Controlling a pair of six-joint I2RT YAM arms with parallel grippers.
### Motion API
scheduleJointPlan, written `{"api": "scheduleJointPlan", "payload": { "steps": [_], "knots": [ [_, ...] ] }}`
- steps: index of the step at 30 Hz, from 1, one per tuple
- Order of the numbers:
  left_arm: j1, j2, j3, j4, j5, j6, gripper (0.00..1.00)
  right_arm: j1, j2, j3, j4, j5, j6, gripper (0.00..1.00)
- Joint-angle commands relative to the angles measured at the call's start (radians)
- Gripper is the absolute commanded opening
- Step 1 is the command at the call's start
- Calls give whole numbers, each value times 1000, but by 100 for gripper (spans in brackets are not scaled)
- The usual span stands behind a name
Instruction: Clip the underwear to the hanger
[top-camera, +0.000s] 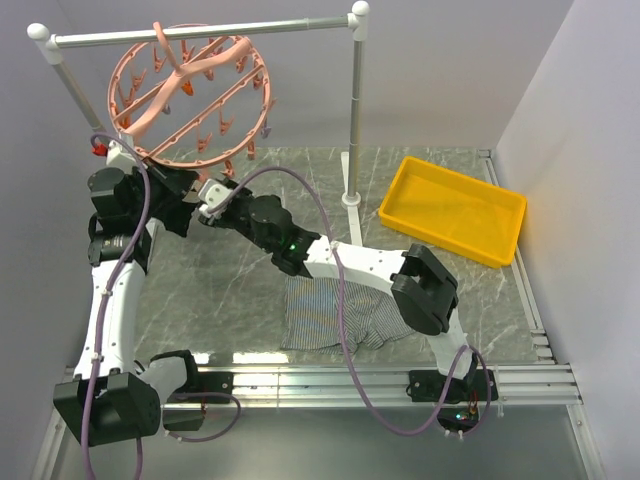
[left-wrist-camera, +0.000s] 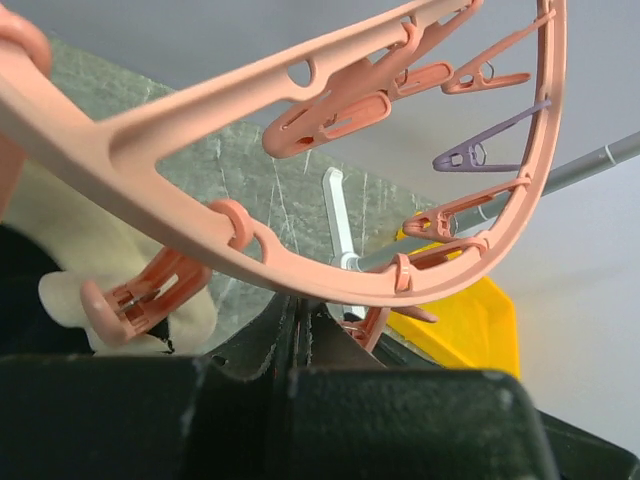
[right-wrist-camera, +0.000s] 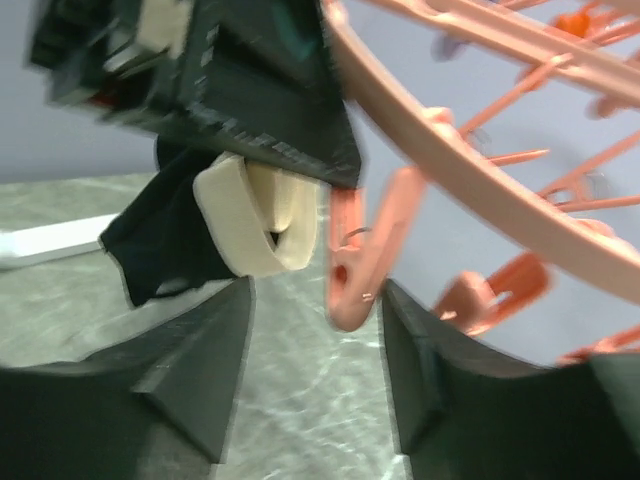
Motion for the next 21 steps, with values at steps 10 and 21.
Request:
{"api": "scheduleJointPlan", "payload": {
  "steps": [10, 21],
  "knots": [
    [-3, -7, -32, 108, 160, 122, 0, -211, -83, 198, -414, -541, 423, 61],
    [-3, -8, 28, 142, 157, 128, 0, -241, -27, 344, -480, -777, 517, 59]
  ]
}}
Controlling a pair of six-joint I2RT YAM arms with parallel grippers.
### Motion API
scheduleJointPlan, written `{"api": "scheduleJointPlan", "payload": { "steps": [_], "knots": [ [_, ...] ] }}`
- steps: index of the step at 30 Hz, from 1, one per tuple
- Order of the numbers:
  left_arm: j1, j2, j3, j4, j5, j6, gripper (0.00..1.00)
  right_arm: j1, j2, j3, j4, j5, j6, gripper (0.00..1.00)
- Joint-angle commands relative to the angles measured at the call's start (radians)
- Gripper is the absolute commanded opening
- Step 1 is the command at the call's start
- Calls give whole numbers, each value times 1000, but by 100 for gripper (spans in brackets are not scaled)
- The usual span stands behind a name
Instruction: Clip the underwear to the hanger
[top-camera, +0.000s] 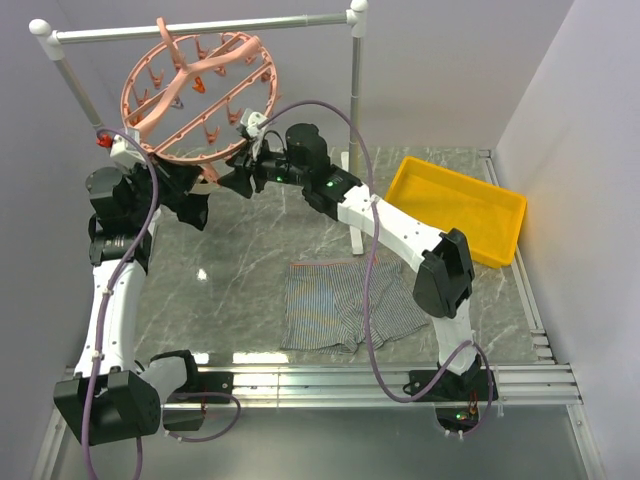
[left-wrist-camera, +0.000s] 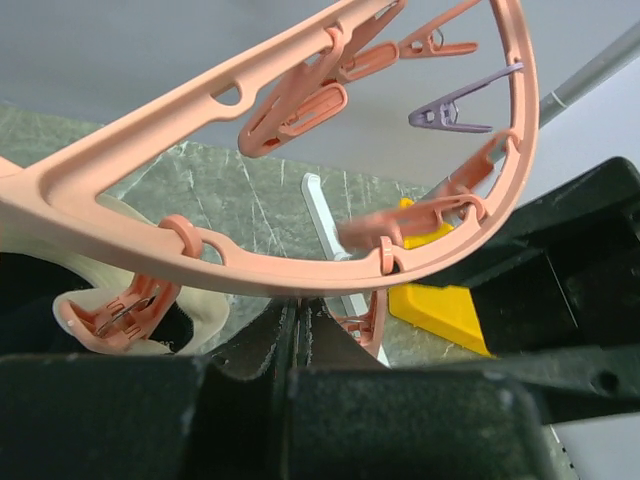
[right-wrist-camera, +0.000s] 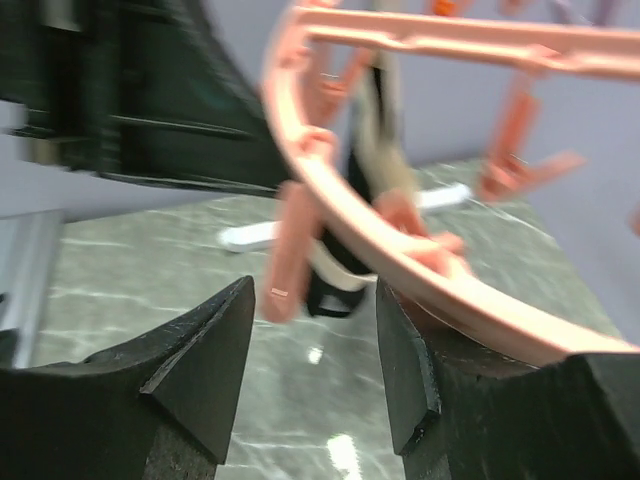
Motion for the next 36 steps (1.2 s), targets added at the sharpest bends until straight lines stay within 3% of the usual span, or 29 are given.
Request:
{"api": "scheduleJointPlan", "payload": {
  "steps": [1, 9, 20, 23, 25, 28, 31, 36],
  "knots": [
    [-5, -28, 40, 25, 38, 35, 0, 28, -3, 60, -18, -119, 46, 59],
    [-5, -71, 23, 80, 27, 91, 0, 43, -6, 25, 1, -76, 50, 58],
    [-7, -68, 16, 117, 35, 106, 0, 45, 89, 180, -31, -6, 78, 50],
    [-7, -64, 19, 113, 40, 109, 0, 46, 89, 166, -5, -1, 84, 37],
    [-8, -65, 25, 100, 41, 111, 1, 45, 97, 175, -2, 11, 86, 19],
    [-7, -73, 40, 54, 32, 103, 13, 46, 111, 193, 4, 26, 86, 1],
    [-5, -102, 48, 15, 3, 82, 35, 45, 117, 193, 21, 37, 110, 0],
    [3, -162, 48, 1, -23, 9, 52, 43, 114, 175, 57, 60, 118, 0]
  ]
}}
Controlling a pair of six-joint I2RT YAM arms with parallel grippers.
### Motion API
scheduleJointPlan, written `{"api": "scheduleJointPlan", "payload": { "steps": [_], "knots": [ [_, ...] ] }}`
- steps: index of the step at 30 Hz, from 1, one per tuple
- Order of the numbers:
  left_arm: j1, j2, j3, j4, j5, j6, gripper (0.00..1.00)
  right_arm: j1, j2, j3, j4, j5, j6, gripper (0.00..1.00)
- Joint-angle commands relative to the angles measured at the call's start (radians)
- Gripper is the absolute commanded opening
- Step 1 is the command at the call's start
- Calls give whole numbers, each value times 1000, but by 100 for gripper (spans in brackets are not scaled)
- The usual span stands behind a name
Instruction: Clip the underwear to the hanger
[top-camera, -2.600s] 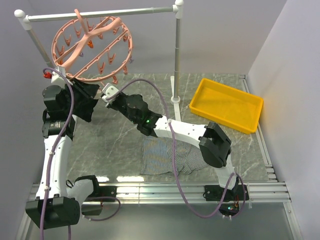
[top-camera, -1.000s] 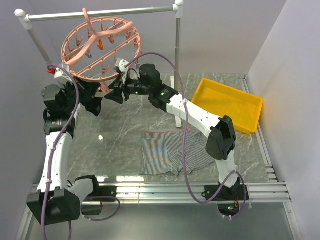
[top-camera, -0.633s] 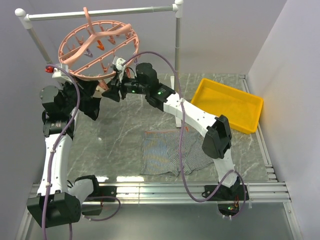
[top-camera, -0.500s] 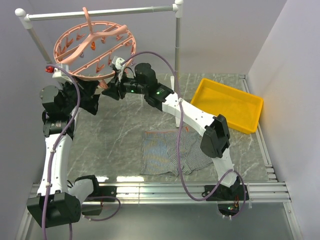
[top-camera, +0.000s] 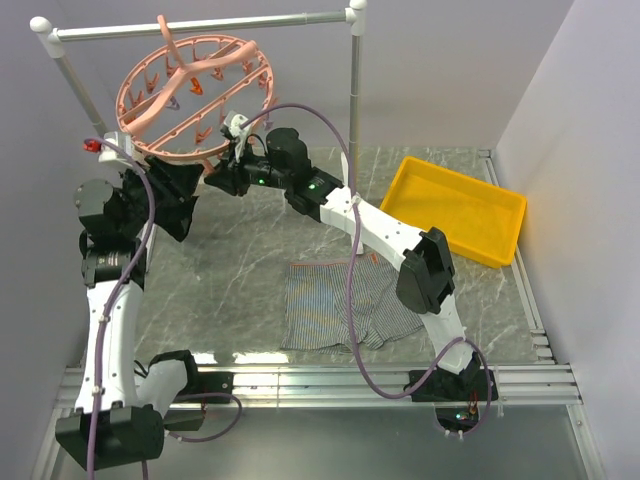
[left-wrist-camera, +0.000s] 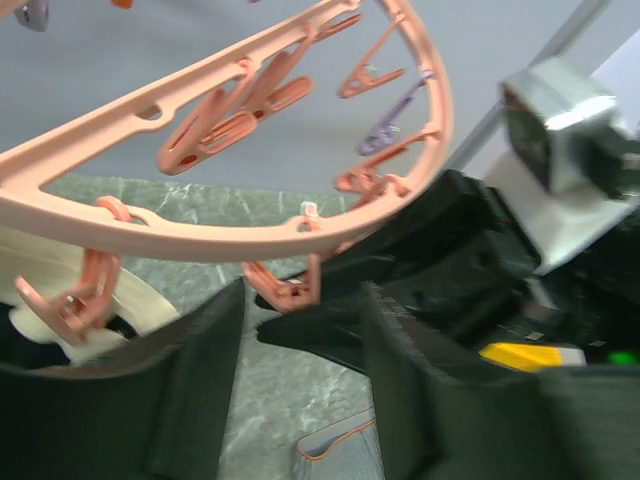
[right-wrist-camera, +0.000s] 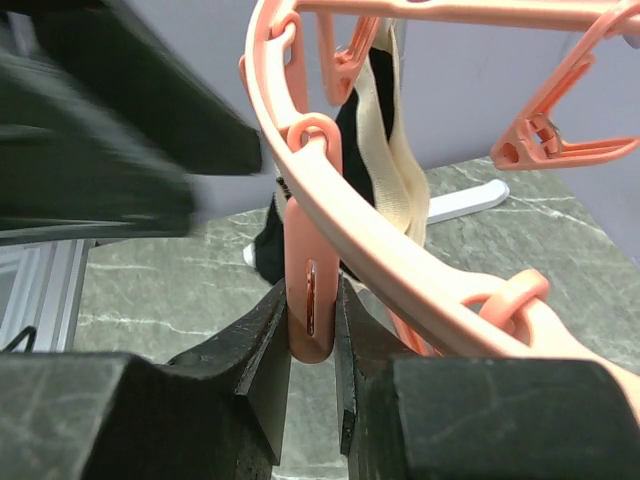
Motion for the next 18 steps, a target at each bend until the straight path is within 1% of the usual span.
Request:
{"api": "scheduleJointPlan", "payload": {
  "steps": [1, 2, 4, 7, 9, 12, 13, 16, 18],
  "knots": [
    [3, -53, 48, -13, -16, -59, 58, 2, -9, 27, 92, 32, 18, 0],
    [1, -47, 49, -17, -14, -82, 62, 1, -10, 22, 97, 35, 19, 0],
    [3, -28, 62, -36, -23, -104, 65, 2, -10, 21, 111, 36, 21, 0],
    [3, 12, 74, -53, -13, -151, 68, 7, -12, 16, 119, 45, 19, 0],
    [-2, 27, 74, -45, -23, -173, 69, 5, -15, 13, 126, 52, 13, 0],
    [-20, 38, 71, -24, -62, -173, 67, 8, -20, 5, 135, 53, 9, 0],
    [-26, 41, 69, -21, -66, -174, 63, 8, -21, 4, 140, 55, 7, 0],
    [-40, 52, 66, -2, -79, -188, 58, 13, -20, 5, 143, 53, 3, 0],
    [-51, 58, 63, 28, -95, -191, 58, 19, -21, 5, 143, 49, -2, 0]
  ]
}}
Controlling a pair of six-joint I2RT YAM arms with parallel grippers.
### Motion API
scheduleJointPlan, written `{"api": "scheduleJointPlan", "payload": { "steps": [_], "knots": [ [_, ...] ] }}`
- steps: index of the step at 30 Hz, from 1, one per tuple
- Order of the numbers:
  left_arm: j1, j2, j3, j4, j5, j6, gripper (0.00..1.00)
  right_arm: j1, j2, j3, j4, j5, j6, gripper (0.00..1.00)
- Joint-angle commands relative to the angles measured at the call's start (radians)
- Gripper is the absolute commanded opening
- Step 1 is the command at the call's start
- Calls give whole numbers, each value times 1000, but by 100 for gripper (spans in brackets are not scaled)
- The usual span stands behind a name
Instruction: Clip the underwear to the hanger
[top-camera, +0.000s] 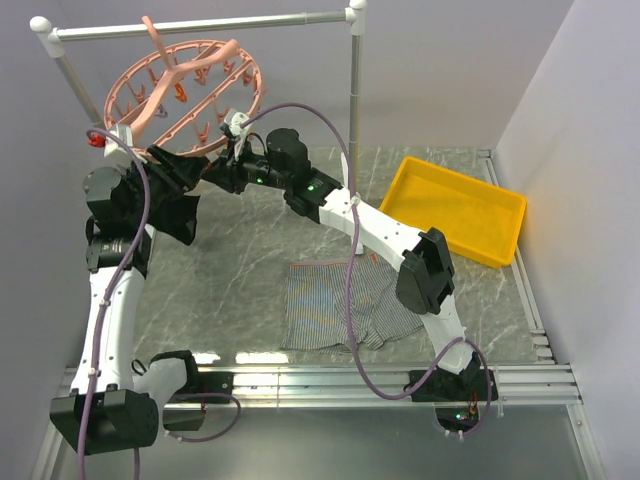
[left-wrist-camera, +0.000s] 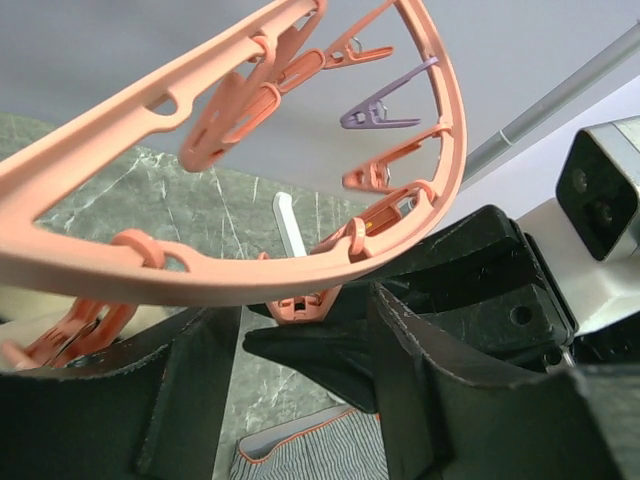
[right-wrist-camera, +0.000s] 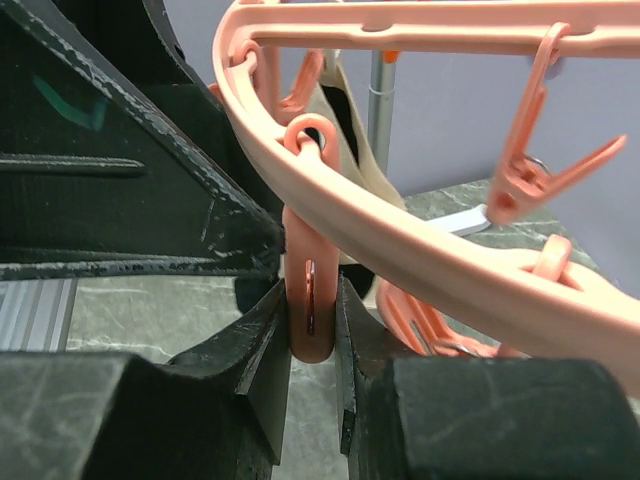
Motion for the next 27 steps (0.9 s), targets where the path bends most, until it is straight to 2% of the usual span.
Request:
{"api": "scheduleJointPlan", "payload": {
  "steps": [1, 8, 16, 23, 27],
  "knots": [
    [-27, -1, 21, 73, -39, -25, 57, 11, -20, 5, 84, 19, -8, 0],
    [-46, 21, 35, 85, -94, -18, 56, 15, -26, -6, 87, 25, -8, 0],
    [-47, 16, 30, 97, -126, -19, 49, 22, -44, -45, 98, 28, -54, 0],
    [-47, 25, 35, 103, -131, -19, 49, 28, -61, -84, 109, 25, -78, 0],
    [-45, 28, 32, 117, -125, -19, 34, 32, -64, -82, 109, 27, -81, 0]
  ]
}}
